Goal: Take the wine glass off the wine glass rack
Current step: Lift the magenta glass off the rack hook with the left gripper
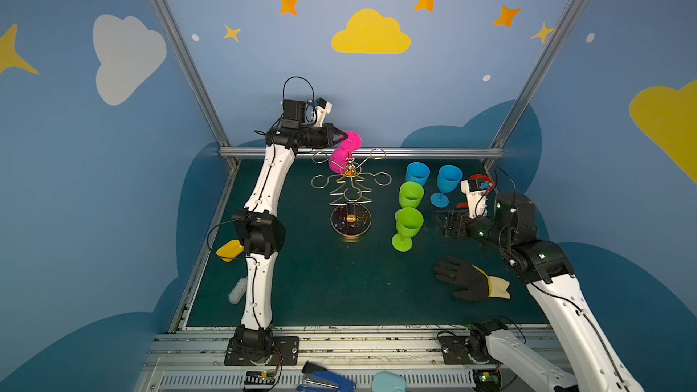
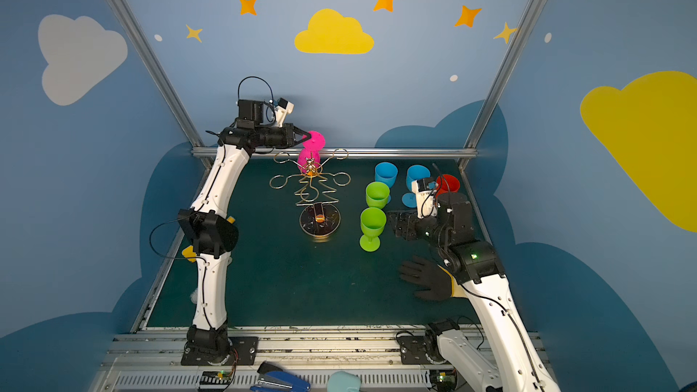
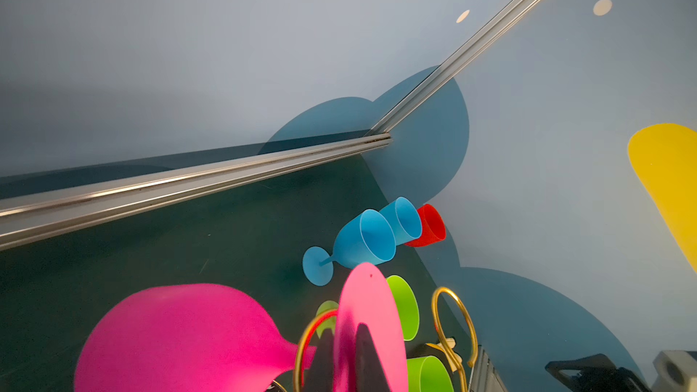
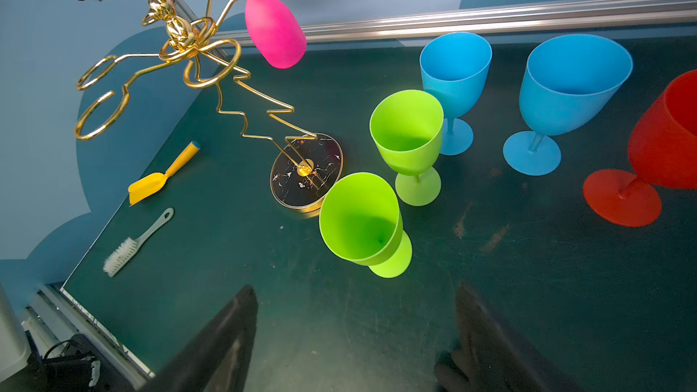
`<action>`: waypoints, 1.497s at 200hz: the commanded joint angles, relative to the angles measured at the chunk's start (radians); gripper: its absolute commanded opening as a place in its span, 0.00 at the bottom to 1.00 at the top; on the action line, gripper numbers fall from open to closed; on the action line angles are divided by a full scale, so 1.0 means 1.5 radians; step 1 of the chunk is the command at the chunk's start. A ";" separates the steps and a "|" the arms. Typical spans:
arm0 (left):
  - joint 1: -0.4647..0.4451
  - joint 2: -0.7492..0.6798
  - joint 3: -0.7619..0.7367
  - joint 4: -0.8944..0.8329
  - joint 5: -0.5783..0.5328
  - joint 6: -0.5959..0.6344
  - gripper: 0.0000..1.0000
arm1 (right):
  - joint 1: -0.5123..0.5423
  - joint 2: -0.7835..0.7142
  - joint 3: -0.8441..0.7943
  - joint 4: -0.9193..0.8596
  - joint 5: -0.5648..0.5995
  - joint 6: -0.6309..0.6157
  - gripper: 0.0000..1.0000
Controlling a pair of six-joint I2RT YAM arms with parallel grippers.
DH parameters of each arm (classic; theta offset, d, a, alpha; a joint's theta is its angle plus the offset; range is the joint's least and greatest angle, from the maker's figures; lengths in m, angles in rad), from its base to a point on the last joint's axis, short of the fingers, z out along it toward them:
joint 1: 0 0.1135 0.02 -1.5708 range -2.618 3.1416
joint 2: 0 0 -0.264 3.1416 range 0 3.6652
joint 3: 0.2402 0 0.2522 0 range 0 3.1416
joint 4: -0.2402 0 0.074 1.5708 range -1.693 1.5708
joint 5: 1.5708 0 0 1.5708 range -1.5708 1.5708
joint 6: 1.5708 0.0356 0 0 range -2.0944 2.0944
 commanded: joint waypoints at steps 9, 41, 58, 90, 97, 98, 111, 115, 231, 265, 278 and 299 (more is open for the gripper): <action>0.006 -0.003 0.004 -0.019 0.014 -0.013 0.04 | -0.003 -0.005 0.011 -0.003 0.006 -0.005 0.81; 0.011 -0.005 0.003 -0.007 0.039 -0.037 0.03 | -0.003 -0.008 0.012 -0.004 0.006 -0.004 0.81; 0.013 -0.006 0.001 0.007 0.061 -0.061 0.03 | -0.003 -0.011 0.012 -0.004 0.005 -0.002 0.81; 0.021 -0.007 -0.004 0.057 0.117 -0.119 0.03 | -0.004 -0.014 0.012 -0.005 0.004 0.000 0.81; 0.022 -0.009 -0.008 0.071 0.128 -0.134 0.03 | -0.004 -0.015 0.012 -0.004 0.004 0.000 0.81; 0.023 -0.009 -0.009 0.073 0.129 -0.135 0.03 | -0.005 -0.015 0.012 -0.005 0.004 0.000 0.81; 0.026 -0.017 -0.024 0.102 0.145 -0.156 0.03 | -0.004 -0.017 0.014 -0.005 0.003 0.000 0.81; 0.027 -0.020 -0.032 0.113 0.151 -0.164 0.03 | -0.004 -0.018 0.014 -0.006 0.003 0.000 0.81; 0.025 -0.065 -0.112 0.203 0.193 -0.233 0.03 | -0.007 -0.038 0.003 -0.004 0.002 -0.015 0.81; 0.020 -0.074 -0.113 0.175 0.191 -0.214 0.03 | -0.009 -0.046 0.006 -0.008 0.004 -0.020 0.81; 0.020 -0.076 -0.113 0.161 0.189 -0.206 0.03 | -0.009 -0.049 0.007 -0.008 0.003 -0.020 0.81; 0.016 -0.077 -0.114 0.147 0.190 -0.194 0.03 | -0.010 -0.050 0.006 -0.009 0.001 -0.017 0.81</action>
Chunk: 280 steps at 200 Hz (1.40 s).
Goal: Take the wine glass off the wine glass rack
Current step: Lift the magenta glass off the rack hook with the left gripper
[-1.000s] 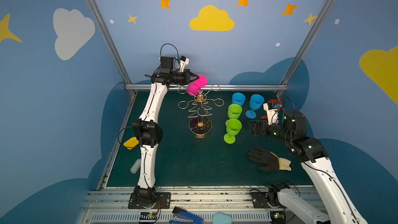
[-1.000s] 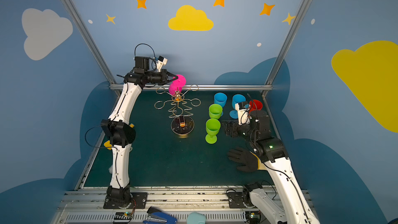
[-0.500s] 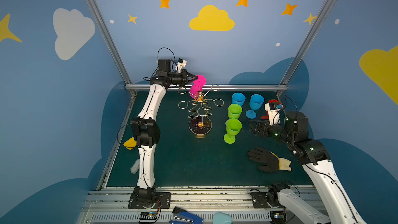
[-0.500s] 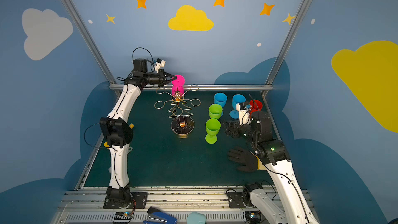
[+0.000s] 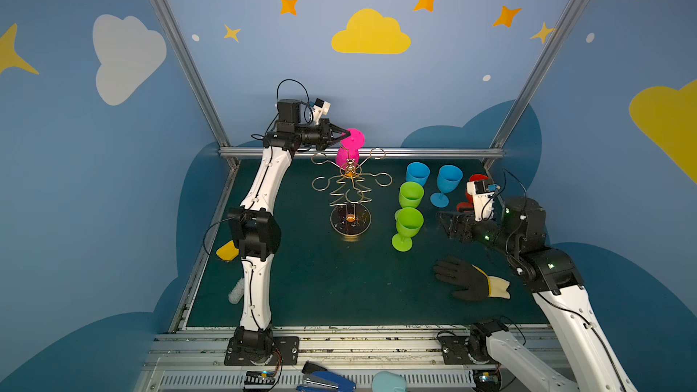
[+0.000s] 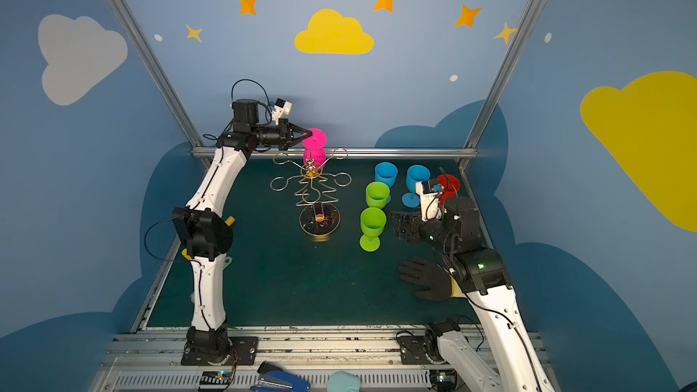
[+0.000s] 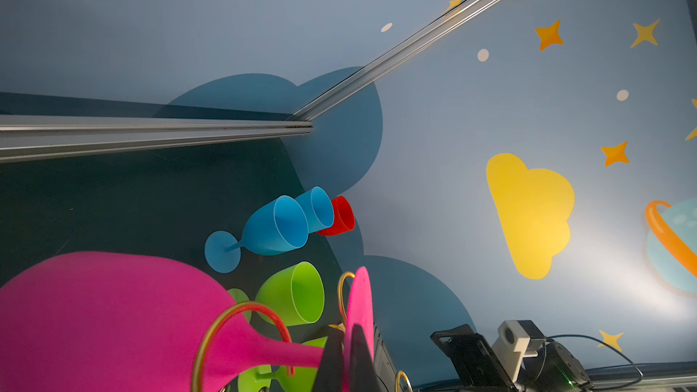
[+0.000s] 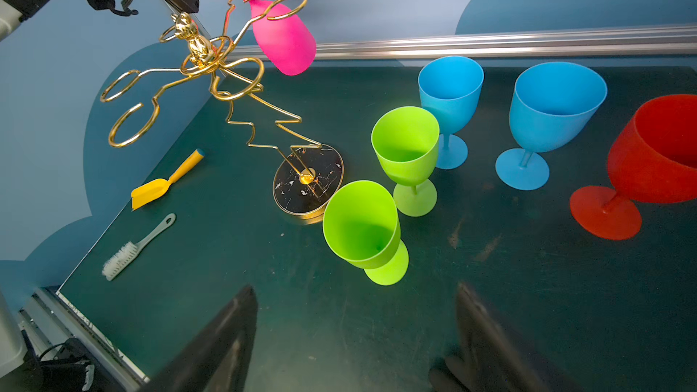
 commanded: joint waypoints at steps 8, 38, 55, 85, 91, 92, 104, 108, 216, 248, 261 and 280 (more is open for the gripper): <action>-0.005 -0.031 0.002 -0.027 0.013 0.031 0.03 | -0.003 -0.010 0.004 -0.007 0.000 -0.003 0.81; -0.011 -0.033 0.002 -0.053 0.007 0.051 0.03 | -0.004 -0.015 0.004 -0.009 0.001 -0.003 0.81; -0.011 -0.033 0.002 -0.068 0.000 0.064 0.03 | -0.004 -0.018 0.006 -0.010 0.002 -0.002 0.81; -0.010 -0.034 0.002 -0.077 0.002 0.069 0.03 | -0.004 -0.018 0.005 -0.011 0.002 -0.002 0.81; -0.011 -0.034 0.002 -0.078 0.004 0.069 0.03 | -0.004 -0.018 0.004 -0.011 0.002 -0.002 0.81; -0.011 -0.034 0.002 -0.078 0.005 0.069 0.03 | -0.004 -0.018 0.005 -0.011 0.002 -0.002 0.81; -0.011 -0.035 0.002 -0.081 0.007 0.070 0.03 | -0.004 -0.018 0.005 -0.011 0.002 -0.002 0.81; -0.012 -0.035 0.002 -0.083 0.008 0.071 0.03 | -0.004 -0.018 0.005 -0.011 0.002 -0.001 0.81; -0.016 -0.027 0.002 -0.100 0.037 0.068 0.03 | -0.006 -0.013 0.009 -0.009 0.002 -0.003 0.81; -0.020 -0.021 0.004 -0.092 0.047 0.059 0.03 | -0.006 -0.012 0.008 -0.008 0.001 -0.002 0.81; -0.022 -0.019 0.005 -0.086 0.053 0.053 0.03 | -0.007 -0.011 0.009 -0.008 0.001 -0.002 0.81; -0.025 -0.017 0.006 -0.080 0.056 0.049 0.03 | -0.007 -0.011 0.010 -0.008 0.001 -0.002 0.81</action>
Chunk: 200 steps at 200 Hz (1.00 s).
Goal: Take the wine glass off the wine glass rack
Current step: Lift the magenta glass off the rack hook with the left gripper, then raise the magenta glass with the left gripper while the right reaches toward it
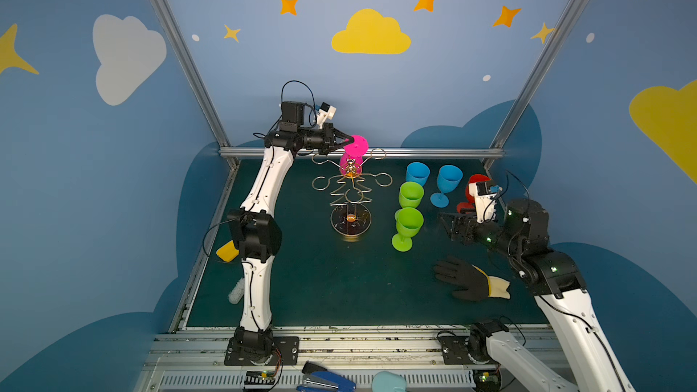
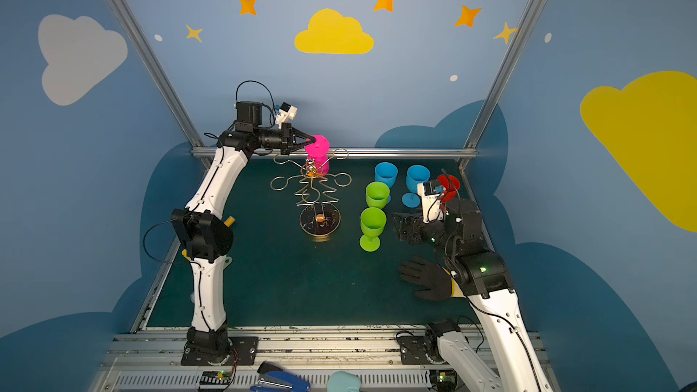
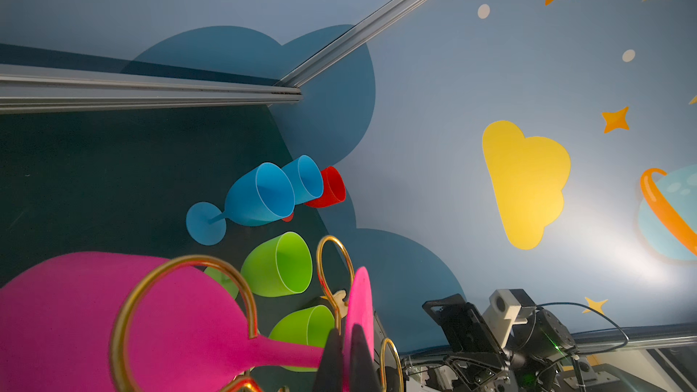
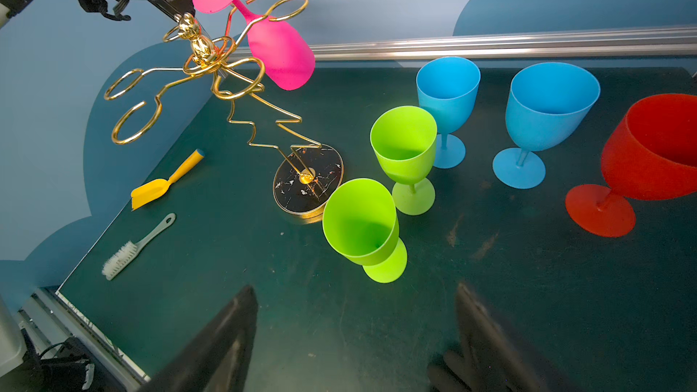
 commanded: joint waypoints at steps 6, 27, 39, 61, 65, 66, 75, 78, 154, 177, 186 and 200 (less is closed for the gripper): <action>-0.008 -0.004 0.006 0.008 0.020 -0.007 0.03 | -0.004 -0.002 0.010 0.001 0.001 -0.002 0.81; -0.010 -0.001 0.007 0.038 0.020 -0.027 0.03 | -0.004 -0.004 0.012 0.000 0.002 -0.002 0.81; -0.011 0.002 0.009 0.059 0.019 -0.040 0.03 | -0.004 -0.004 0.014 -0.001 0.004 -0.003 0.81; -0.012 0.019 0.034 0.073 0.013 -0.057 0.03 | -0.005 -0.006 0.017 0.000 0.004 -0.003 0.81; -0.012 0.022 0.039 0.077 0.012 -0.061 0.03 | -0.005 -0.006 0.018 0.000 0.004 -0.003 0.81; -0.012 0.023 0.040 0.079 0.012 -0.062 0.03 | -0.005 -0.006 0.018 0.001 0.004 -0.003 0.81; -0.012 0.030 0.049 0.097 0.010 -0.076 0.03 | -0.005 -0.006 0.019 0.003 0.005 -0.003 0.81; -0.012 0.032 0.050 0.105 0.010 -0.081 0.03 | -0.005 -0.007 0.019 0.004 0.005 -0.003 0.81; 0.008 0.092 0.094 0.400 -0.027 -0.311 0.03 | -0.006 0.001 0.040 0.038 0.011 -0.014 0.81; 0.012 0.120 0.148 0.461 -0.037 -0.388 0.03 | -0.006 0.004 0.043 0.072 0.007 -0.020 0.81; 0.012 0.127 0.167 0.475 -0.039 -0.405 0.03 | -0.006 0.007 0.044 0.089 0.003 -0.022 0.81; 0.013 0.125 0.182 0.503 -0.041 -0.436 0.03 | -0.006 0.013 0.048 0.117 -0.006 -0.028 0.81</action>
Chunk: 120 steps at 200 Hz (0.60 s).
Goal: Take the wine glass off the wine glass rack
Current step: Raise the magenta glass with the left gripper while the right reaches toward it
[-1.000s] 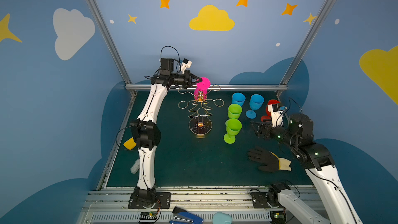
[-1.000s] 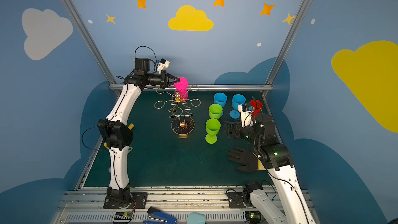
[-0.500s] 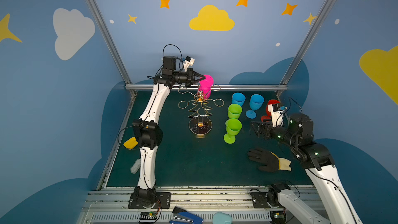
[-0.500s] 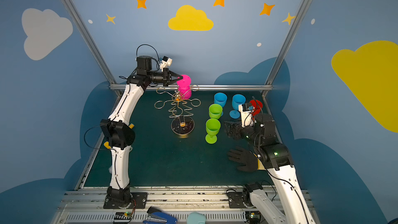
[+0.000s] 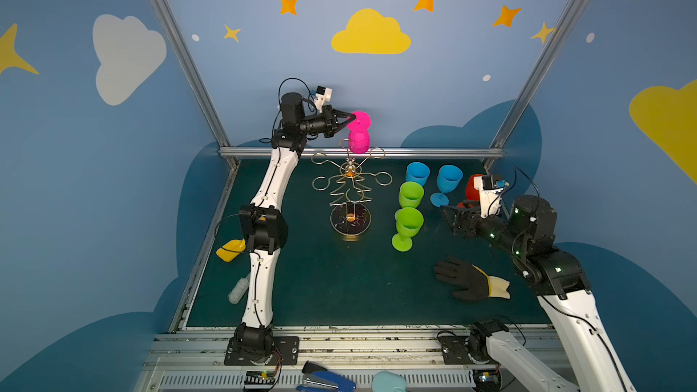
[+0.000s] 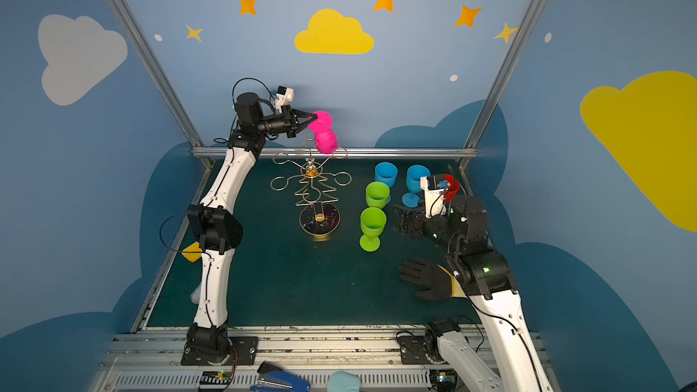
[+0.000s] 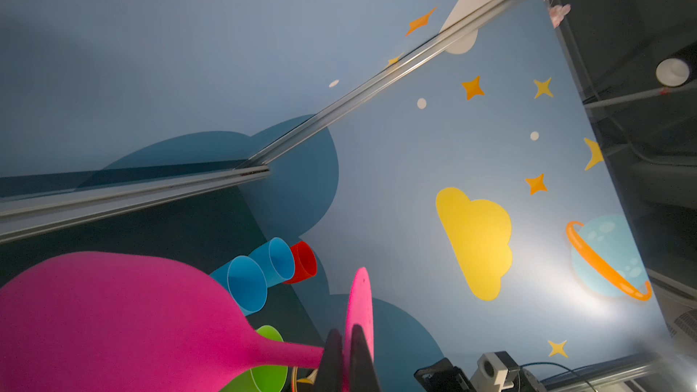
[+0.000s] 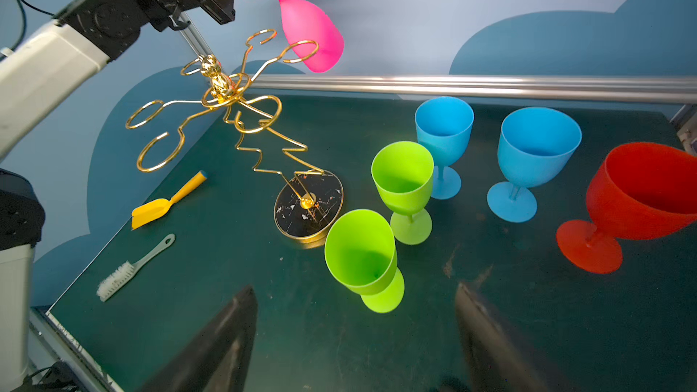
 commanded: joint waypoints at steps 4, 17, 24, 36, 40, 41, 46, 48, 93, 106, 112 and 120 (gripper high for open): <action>0.002 -0.012 0.045 0.127 -0.006 -0.102 0.03 | -0.003 0.012 0.025 0.074 -0.011 -0.018 0.81; 0.003 -0.023 0.045 0.167 -0.005 -0.136 0.03 | -0.003 0.018 0.023 0.114 -0.025 -0.023 0.81; 0.003 -0.029 0.045 0.187 -0.004 -0.153 0.03 | -0.002 0.022 0.021 0.140 -0.034 -0.025 0.81; 0.003 -0.045 0.045 0.207 -0.001 -0.174 0.03 | -0.002 0.031 0.019 0.185 -0.058 -0.027 0.81; 0.003 -0.052 0.045 0.212 0.002 -0.179 0.03 | -0.002 0.037 0.020 0.199 -0.066 -0.028 0.81; 0.003 -0.053 0.045 0.213 0.002 -0.181 0.03 | -0.002 0.038 0.021 0.202 -0.068 -0.029 0.81; 0.003 -0.060 0.044 0.220 0.005 -0.190 0.03 | -0.003 0.044 0.023 0.219 -0.077 -0.033 0.81; 0.002 -0.064 0.042 0.224 0.006 -0.193 0.03 | -0.003 0.046 0.023 0.230 -0.081 -0.037 0.81; -0.009 -0.149 -0.015 0.309 0.032 -0.264 0.03 | 0.000 0.109 0.055 0.357 -0.132 -0.069 0.81; -0.015 -0.173 -0.048 0.352 0.040 -0.296 0.03 | 0.003 0.129 0.064 0.387 -0.155 -0.074 0.82; -0.018 -0.183 -0.068 0.379 0.042 -0.313 0.03 | 0.004 0.138 0.070 0.400 -0.165 -0.077 0.82; -0.021 -0.198 -0.093 0.407 0.042 -0.331 0.03 | 0.007 0.151 0.080 0.413 -0.177 -0.083 0.82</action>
